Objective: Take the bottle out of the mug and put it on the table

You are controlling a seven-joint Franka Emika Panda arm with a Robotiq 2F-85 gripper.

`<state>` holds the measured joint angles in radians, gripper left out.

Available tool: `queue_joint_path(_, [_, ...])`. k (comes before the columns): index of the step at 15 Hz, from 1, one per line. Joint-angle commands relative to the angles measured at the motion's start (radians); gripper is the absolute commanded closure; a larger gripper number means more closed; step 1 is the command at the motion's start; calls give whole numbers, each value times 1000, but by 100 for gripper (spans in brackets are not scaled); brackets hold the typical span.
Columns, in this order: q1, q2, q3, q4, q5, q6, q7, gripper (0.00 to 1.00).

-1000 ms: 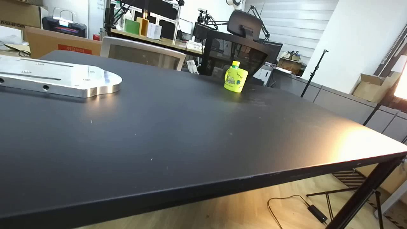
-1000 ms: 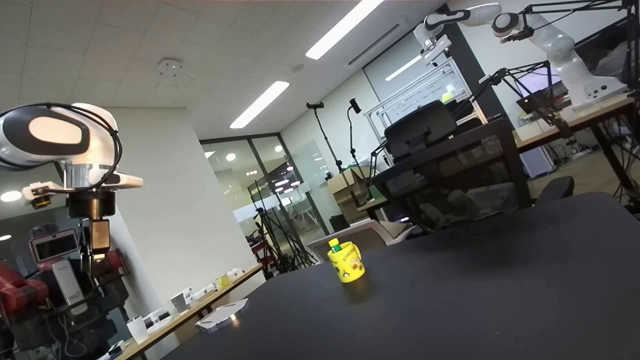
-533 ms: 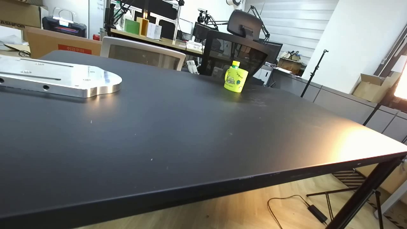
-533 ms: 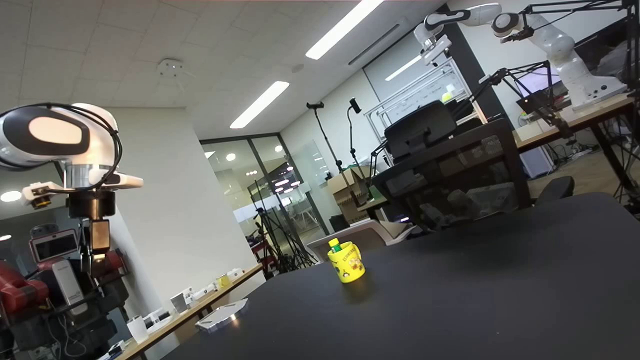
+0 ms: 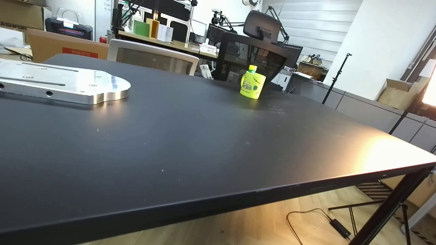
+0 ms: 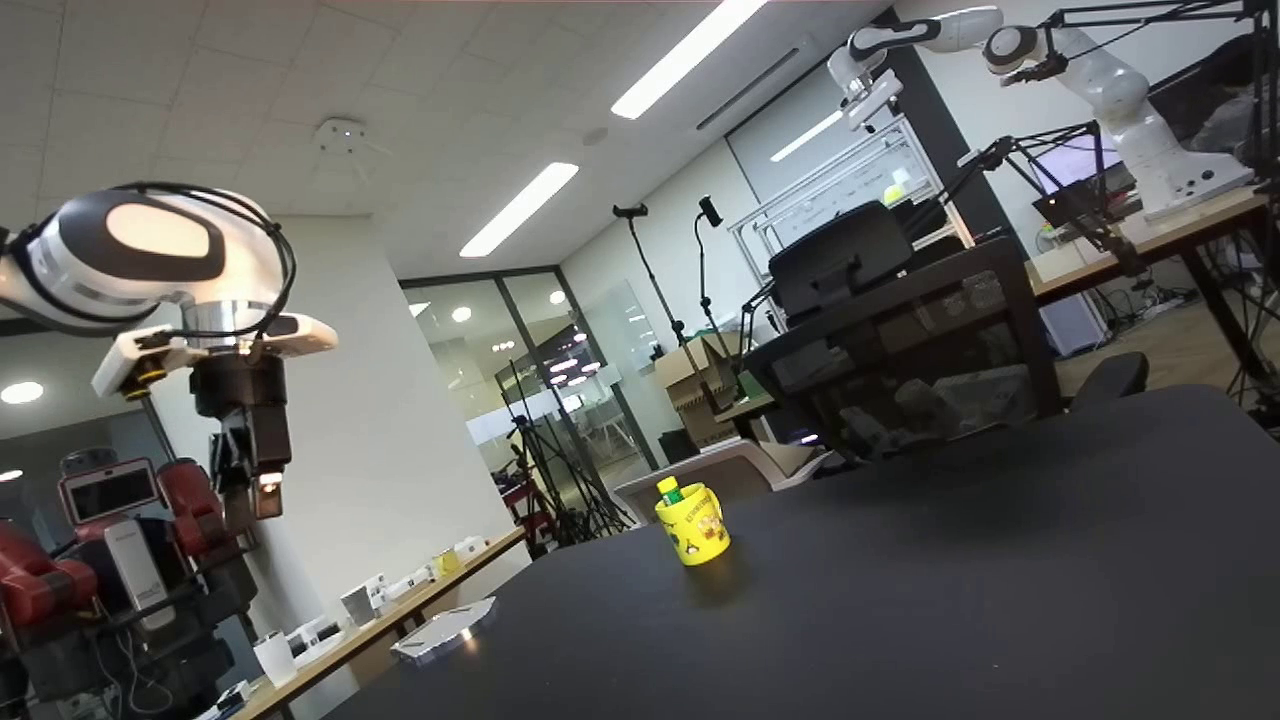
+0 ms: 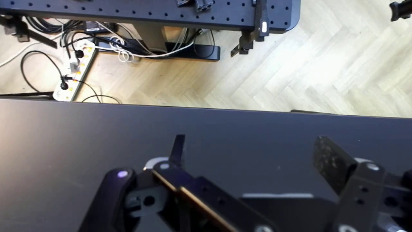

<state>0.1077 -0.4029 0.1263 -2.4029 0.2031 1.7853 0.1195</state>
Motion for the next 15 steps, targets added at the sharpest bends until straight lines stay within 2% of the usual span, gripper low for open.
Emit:
queue_joint_path(1, [-51,115,-35,144,-139,-61,-62,0])
queue_joint_path(4, [-86,195,-66,245,-220,-64,-82,0])
queue_joint_path(5, [-68,125,-60,148,-183,-19,-79,0])
queue_joint_path(15, [-66,145,-62,157,-186,-17,-87,0])
